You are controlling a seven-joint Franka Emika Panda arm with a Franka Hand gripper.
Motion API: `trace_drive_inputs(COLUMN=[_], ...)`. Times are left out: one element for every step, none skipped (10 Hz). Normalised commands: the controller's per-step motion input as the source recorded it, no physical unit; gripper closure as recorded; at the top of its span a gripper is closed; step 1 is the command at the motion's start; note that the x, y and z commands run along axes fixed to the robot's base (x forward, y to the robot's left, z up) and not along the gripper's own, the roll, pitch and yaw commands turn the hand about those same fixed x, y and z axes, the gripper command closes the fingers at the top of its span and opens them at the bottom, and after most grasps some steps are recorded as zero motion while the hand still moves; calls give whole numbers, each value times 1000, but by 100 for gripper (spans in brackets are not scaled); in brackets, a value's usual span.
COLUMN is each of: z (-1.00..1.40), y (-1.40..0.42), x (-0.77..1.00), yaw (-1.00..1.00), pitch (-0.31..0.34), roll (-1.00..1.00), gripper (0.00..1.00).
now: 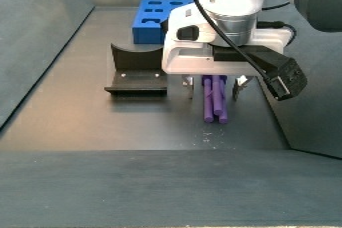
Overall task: Pick up the 3 prong object. Move up. Rotate the 3 prong object. Place the 3 prong object on the fixture. Regrasp the 3 prong object. Move to above the board. Insert the 3 prong object.
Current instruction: Rotate the 3 prong object.
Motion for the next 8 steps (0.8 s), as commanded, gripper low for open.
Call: trace_drive_inputs(z=[-152, -152, -152, -152, -152, -152, -152, -152], y=[-4, -4, -4, -4, -4, -4, -4, -4], x=[22, 22, 22, 22, 22, 22, 22, 22], yaw=[-8, -8, -7, -8, -8, -7, -8, -7], pitch=[-22, -22, -22, -22, -22, -22, -22, -22], roll=[203, 203, 203, 203, 203, 203, 203, 203], gripper=[0, 0, 0, 0, 0, 0, 0, 0])
